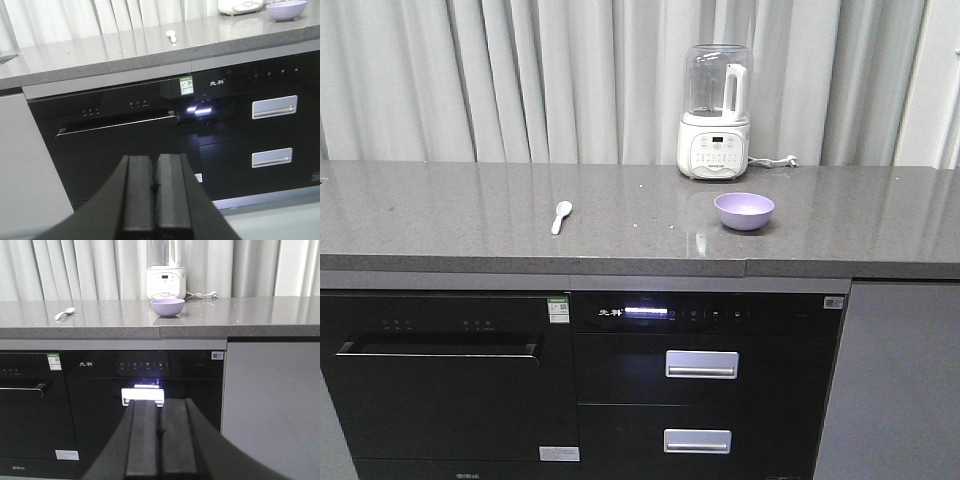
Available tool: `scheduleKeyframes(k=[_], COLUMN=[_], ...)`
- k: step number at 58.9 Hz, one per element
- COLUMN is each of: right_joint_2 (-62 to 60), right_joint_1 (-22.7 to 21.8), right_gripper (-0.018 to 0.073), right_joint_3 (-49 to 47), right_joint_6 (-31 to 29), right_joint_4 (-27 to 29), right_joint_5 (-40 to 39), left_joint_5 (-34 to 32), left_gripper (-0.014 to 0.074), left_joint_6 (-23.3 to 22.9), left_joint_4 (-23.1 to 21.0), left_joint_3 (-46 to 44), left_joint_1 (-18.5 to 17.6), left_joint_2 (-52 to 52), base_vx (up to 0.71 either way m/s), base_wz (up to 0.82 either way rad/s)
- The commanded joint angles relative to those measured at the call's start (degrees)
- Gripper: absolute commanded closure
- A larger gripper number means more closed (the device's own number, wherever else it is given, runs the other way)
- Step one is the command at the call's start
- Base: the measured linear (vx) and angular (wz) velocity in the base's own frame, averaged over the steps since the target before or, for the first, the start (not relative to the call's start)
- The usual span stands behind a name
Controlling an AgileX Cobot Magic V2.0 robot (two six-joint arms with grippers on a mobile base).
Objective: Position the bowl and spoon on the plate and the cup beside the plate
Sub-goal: 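Drive the base toward the counter with the spoon and lilac bowl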
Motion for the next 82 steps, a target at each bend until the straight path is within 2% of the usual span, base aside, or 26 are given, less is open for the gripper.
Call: scheduleKeyframes(k=[1, 56, 82], right_joint_2=[0.3, 0.3, 0.3], right_joint_1=[-0.3, -0.3, -0.3], right_gripper=[0.0568, 0.0568, 0.0568], right_joint_3=[0.1, 0.1, 0.1], right_joint_6=[-0.6, -0.6, -0.6], right_joint_4=[-0.5, -0.5, -0.5], right_joint_5=[-4.8, -4.8, -4.8], left_joint_5=[-4.5, -4.5, -4.5], left_gripper=[0.0603, 0.0603, 0.0603], left_joint_6=[-0.3, -0.3, -0.3], left_joint_4=[-0.5, -0.5, -0.5], left_joint_3=[-1.6, -1.6, -1.6], left_joint_1=[-0.1, -0.1, -0.1], left_joint_2=[-0.2, -0.2, -0.2], base_vx=[0.0, 0.01, 0.14], base_wz=[0.0, 0.0, 0.0])
